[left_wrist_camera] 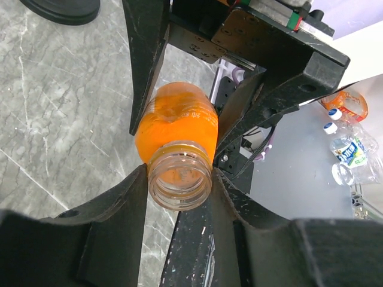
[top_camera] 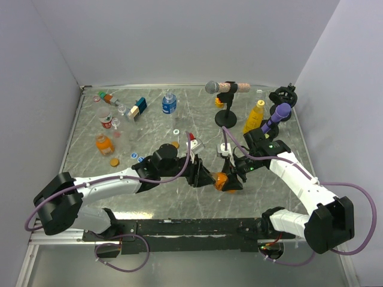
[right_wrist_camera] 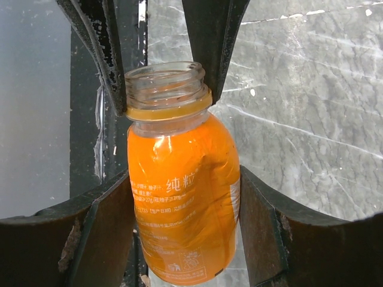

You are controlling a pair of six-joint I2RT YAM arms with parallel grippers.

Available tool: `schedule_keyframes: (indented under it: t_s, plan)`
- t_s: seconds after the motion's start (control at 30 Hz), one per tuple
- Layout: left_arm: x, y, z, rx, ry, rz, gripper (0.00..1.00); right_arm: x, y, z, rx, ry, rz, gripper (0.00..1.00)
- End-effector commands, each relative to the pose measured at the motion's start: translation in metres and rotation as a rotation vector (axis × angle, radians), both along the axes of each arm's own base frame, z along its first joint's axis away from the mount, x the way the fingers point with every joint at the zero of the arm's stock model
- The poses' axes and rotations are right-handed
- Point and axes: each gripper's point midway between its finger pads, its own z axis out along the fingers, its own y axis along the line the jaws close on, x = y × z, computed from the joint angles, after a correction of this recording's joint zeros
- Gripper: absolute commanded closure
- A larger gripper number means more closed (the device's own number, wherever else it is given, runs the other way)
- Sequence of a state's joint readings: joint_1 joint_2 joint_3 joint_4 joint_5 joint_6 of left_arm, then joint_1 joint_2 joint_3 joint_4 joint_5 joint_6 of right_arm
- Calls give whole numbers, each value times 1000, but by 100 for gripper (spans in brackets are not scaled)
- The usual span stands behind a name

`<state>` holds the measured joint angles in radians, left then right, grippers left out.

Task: Unscrew the bottle caps
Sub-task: Pass from the right arm to the left, then place the bottle without the bottle cap at the center of the board.

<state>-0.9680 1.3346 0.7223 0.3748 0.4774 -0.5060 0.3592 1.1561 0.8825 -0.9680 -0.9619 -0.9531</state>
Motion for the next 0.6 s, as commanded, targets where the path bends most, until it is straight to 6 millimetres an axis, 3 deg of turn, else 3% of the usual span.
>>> schedule_keyframes:
  t_s: [0.0, 0.03, 0.07, 0.33, 0.57]
  plan:
    - [0, -1, 24, -34, -60, -11, 81, 10, 5, 11, 34, -24, -31, 49]
    - [0, 2, 24, -24, -61, -2, 82, 11, 5, 13, 34, -20, -38, 35]
    - [0, 5, 25, -13, -66, 7, 82, 11, 5, 16, 35, -17, -45, 1]
    - [21, 54, 1, 199, -1, 190, 85, 24, -4, 30, 48, -66, -123, 1]
    - [70, 123, 13, 369, -3, 457, 84, 37, -16, 35, 53, -117, -212, 1]
